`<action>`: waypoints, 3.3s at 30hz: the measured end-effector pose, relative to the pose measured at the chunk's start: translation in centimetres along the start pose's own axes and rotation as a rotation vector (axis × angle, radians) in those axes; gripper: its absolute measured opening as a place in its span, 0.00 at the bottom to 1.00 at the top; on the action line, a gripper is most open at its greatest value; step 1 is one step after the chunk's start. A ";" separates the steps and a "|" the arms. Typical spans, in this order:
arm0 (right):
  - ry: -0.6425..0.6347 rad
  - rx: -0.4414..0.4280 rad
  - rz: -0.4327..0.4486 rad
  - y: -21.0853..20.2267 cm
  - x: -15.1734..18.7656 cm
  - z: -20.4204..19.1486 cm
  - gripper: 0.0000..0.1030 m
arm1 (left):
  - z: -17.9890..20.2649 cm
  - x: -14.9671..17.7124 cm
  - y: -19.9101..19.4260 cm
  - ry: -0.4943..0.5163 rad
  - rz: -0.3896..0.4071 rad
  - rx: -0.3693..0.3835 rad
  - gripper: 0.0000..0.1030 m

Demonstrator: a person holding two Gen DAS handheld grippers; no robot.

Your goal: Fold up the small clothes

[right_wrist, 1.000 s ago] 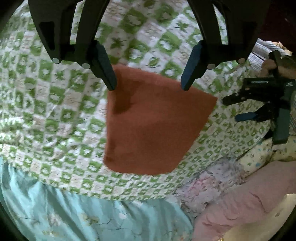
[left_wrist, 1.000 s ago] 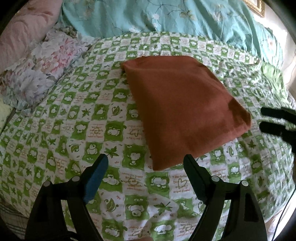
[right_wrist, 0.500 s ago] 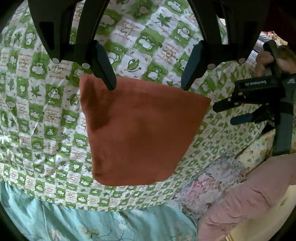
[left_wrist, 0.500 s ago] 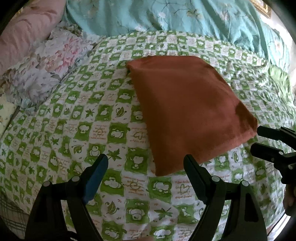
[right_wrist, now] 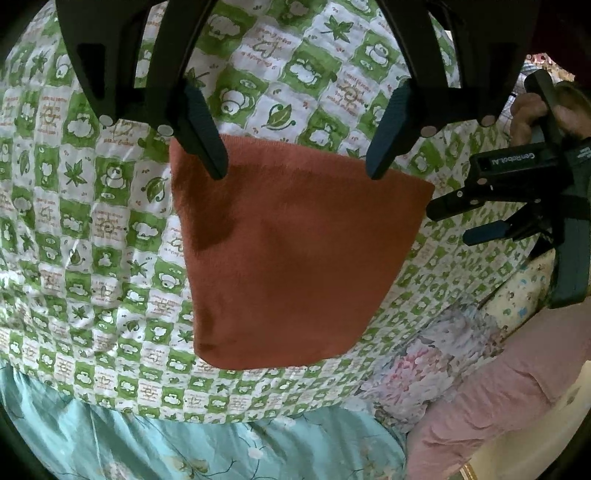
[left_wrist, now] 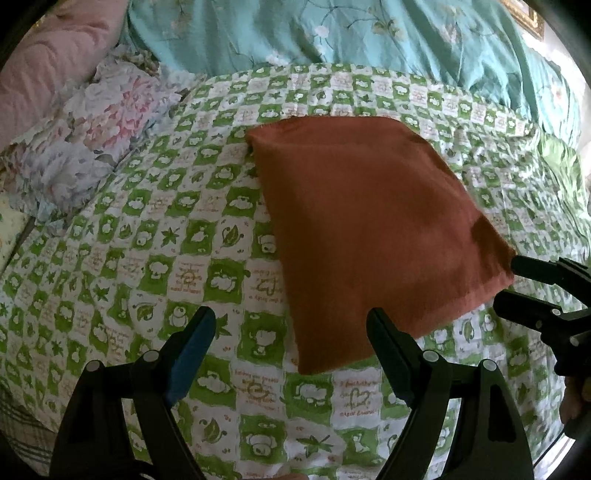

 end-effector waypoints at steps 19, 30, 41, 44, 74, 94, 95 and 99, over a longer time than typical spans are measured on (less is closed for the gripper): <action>0.005 0.005 0.018 1.4 -2.0 0.7 0.78 | 0.2 -2.4 1.3 -0.017 0.021 -0.013 0.82; 0.005 -0.010 0.017 2.3 -2.8 0.8 0.78 | 0.6 -3.0 2.3 -0.018 0.009 -0.010 0.82; 0.010 -0.015 0.007 3.2 -3.4 1.3 0.79 | 0.7 -3.5 3.5 -0.019 -0.012 -0.003 0.83; 0.010 -0.015 0.004 3.4 -3.5 1.2 0.79 | 0.6 -3.5 3.6 -0.020 -0.014 -0.004 0.83; 0.017 -0.021 0.005 3.7 -3.8 1.2 0.79 | 0.6 -3.9 3.8 -0.019 -0.019 -0.008 0.84; 0.018 -0.024 0.007 3.7 -3.9 1.4 0.79 | 0.6 -4.2 3.8 -0.019 -0.016 -0.011 0.85; 0.018 -0.026 0.007 3.7 -4.0 1.5 0.79 | 0.6 -4.2 3.8 -0.019 -0.016 -0.011 0.85; 0.020 -0.026 0.008 3.7 -4.1 1.4 0.79 | 0.4 -4.2 3.9 -0.019 -0.020 -0.010 0.85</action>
Point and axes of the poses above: each gripper's, at about its wrist camera, not at the fingertips, and y roughly the way its jaws point, z to its right, x to its underside, the point moved 5 cm from there along y, roughly the way its jaws point, and after that the axes turned 7 degrees about z, right-handed, at the moved point
